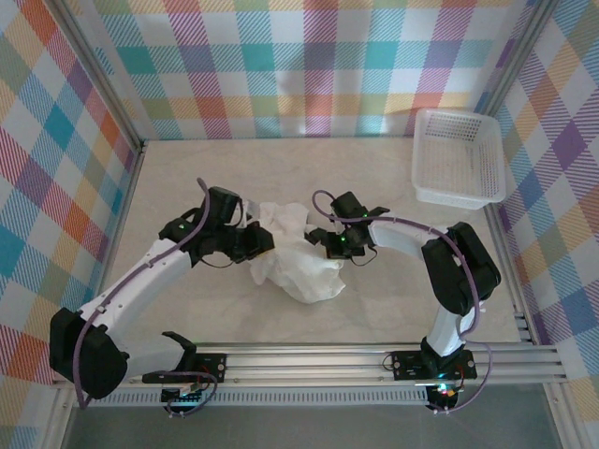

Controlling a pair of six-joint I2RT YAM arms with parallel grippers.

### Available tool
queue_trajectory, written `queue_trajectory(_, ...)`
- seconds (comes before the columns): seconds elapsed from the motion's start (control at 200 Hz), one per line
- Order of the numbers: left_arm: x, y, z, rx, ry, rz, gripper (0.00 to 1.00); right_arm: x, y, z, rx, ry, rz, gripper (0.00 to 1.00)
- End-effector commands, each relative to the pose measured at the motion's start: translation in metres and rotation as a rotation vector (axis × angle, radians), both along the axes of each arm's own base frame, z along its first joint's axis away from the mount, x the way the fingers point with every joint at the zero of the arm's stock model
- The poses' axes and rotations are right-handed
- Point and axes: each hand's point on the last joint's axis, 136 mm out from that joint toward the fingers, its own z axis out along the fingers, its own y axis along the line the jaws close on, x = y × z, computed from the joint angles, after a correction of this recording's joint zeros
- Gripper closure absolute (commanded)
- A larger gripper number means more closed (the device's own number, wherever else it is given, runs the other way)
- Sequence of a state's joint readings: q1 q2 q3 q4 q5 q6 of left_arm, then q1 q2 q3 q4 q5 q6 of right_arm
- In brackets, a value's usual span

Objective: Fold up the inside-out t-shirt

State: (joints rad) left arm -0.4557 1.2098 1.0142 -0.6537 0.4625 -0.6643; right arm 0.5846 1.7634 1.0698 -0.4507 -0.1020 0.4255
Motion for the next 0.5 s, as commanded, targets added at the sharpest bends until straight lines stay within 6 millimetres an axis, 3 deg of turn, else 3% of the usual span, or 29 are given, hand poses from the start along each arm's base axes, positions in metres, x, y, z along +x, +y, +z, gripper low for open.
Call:
queue_trajectory(0.0,-0.014,0.032,0.009,0.049,0.035,0.017,0.83,-0.005,-0.028,-0.02,-0.133,0.028,-0.004,1.0)
queue_trajectory(0.085,-0.013,0.047,0.012,0.02,0.032,0.062,0.85,-0.004,-0.029,-0.019,-0.137,0.025,-0.001,1.0)
queue_trajectory(0.18,-0.013,0.055,0.011,-0.001,0.039,0.087,0.97,-0.001,-0.025,-0.014,-0.116,0.019,0.01,1.0)
queue_trajectory(0.335,-0.019,0.063,-0.006,0.077,0.02,0.058,0.92,0.001,0.0,0.0,0.01,0.013,0.054,1.0)
queue_trajectory(0.4,-0.018,0.068,-0.011,0.111,-0.003,0.082,0.86,0.0,0.02,0.017,0.09,-0.027,0.106,1.0)
queue_trajectory(0.495,-0.003,0.075,-0.007,0.13,-0.065,0.161,0.68,-0.025,0.079,0.064,0.286,-0.161,0.33,1.0)
